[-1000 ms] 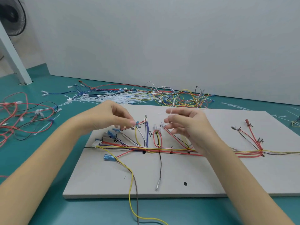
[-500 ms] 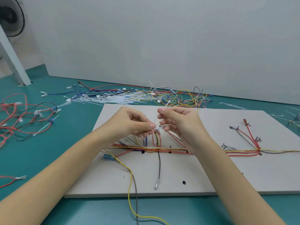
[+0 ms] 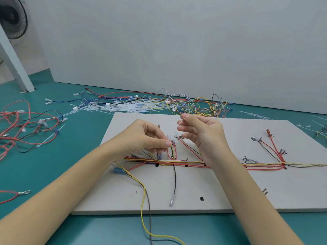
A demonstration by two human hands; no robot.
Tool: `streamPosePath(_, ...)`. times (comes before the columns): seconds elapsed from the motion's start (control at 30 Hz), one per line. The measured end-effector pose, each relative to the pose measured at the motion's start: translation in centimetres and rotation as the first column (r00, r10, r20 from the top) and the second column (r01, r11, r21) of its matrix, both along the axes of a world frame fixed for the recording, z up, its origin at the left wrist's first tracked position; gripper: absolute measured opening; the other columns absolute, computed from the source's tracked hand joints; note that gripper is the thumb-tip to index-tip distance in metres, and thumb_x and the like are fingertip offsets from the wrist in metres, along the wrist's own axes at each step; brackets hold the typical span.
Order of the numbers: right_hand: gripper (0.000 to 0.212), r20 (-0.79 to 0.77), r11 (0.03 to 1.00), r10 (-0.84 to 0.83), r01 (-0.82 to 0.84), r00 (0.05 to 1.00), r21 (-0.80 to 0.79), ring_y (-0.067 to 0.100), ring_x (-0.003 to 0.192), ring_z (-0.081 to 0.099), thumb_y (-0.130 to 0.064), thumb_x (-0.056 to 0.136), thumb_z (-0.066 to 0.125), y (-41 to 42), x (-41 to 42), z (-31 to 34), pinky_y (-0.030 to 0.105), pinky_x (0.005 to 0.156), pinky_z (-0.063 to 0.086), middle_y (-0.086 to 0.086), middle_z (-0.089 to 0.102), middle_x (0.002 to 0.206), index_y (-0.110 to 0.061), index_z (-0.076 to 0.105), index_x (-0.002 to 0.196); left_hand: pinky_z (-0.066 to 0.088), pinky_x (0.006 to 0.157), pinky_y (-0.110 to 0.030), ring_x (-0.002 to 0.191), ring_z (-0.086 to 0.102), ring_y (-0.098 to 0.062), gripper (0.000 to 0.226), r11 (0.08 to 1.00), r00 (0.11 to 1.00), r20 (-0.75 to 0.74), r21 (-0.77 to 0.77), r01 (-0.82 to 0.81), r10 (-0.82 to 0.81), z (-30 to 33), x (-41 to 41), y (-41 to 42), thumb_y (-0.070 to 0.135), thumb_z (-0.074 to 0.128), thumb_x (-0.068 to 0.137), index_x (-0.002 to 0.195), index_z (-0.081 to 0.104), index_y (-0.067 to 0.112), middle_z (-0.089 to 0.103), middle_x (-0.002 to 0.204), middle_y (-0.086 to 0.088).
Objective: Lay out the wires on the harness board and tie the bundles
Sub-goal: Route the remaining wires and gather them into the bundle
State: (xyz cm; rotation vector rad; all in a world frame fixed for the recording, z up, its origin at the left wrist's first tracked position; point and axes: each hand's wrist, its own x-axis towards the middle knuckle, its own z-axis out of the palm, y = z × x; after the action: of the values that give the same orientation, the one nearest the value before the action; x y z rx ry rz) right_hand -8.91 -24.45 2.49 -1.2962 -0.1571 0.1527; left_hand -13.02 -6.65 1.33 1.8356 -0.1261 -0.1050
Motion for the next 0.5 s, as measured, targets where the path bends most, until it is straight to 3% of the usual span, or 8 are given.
streamPosePath(0.13,0.012,-0.014,1.0,0.012,-0.011,1.0,0.009,0.013,0.059,0.065,-0.007,0.089,0.063,0.3,-0.2,-0.2,0.021,0.049,0.05,0.008,0.069,0.072,-0.001,0.072,0.084,0.049,0.052,-0.017,0.052,0.063,-0.011,0.012,0.999,1.0,0.013,0.036,-0.003,0.003,-0.1,0.2,0.2,0.012,0.082,0.073,0.066,0.073,0.014,0.07,0.061,-0.005)
streamPosePath(0.27,0.01,-0.005,0.999,-0.037,0.037,0.999,-0.022,0.014,0.059,0.063,-0.007,0.087,0.065,0.4,-0.4,-0.5,0.021,0.047,0.049,0.009,0.069,0.072,0.0,0.072,0.084,0.049,0.051,-0.017,0.051,0.062,-0.009,0.017,0.994,0.998,0.066,0.109,-0.008,0.001,0.0,0.2,0.3,0.011,0.082,0.074,0.061,0.072,0.018,0.069,0.058,-0.004)
streamPosePath(0.37,0.01,0.008,0.993,-0.105,0.105,0.994,-0.053,0.014,0.059,0.063,-0.004,0.086,0.065,0.4,-0.2,-0.8,0.021,0.048,0.051,0.01,0.069,0.072,0.002,0.073,0.087,0.049,0.054,-0.018,0.056,0.062,-0.006,0.012,0.947,0.997,0.065,0.32,0.018,-0.041,0.3,0.0,1.2,0.026,0.084,0.072,0.068,0.075,0.02,0.072,0.064,0.0)
streamPosePath(0.43,0.009,0.027,0.99,-0.126,0.127,0.992,-0.062,0.014,0.06,0.064,-0.002,0.086,0.065,0.4,0.0,-0.9,0.022,0.05,0.053,0.011,0.07,0.072,0.002,0.073,0.086,0.047,0.055,-0.019,0.057,0.058,-0.002,0.017,0.857,0.996,0.062,0.514,0.024,-0.065,0.6,-0.3,2.3,0.041,0.085,0.068,0.071,0.076,0.027,0.072,0.067,0.007)
streamPosePath(0.5,0.009,0.063,0.987,-0.127,0.132,0.99,-0.087,0.013,0.059,0.065,0.001,0.086,0.063,0.3,0.1,-1.0,0.022,0.052,0.054,0.012,0.07,0.073,0.0,0.073,0.087,0.048,0.061,-0.026,0.06,0.058,-0.001,0.022,0.792,0.997,-0.007,0.607,0.069,-0.081,1.0,-0.6,3.3,0.051,0.085,0.062,0.072,0.075,0.034,0.071,0.069,0.01)
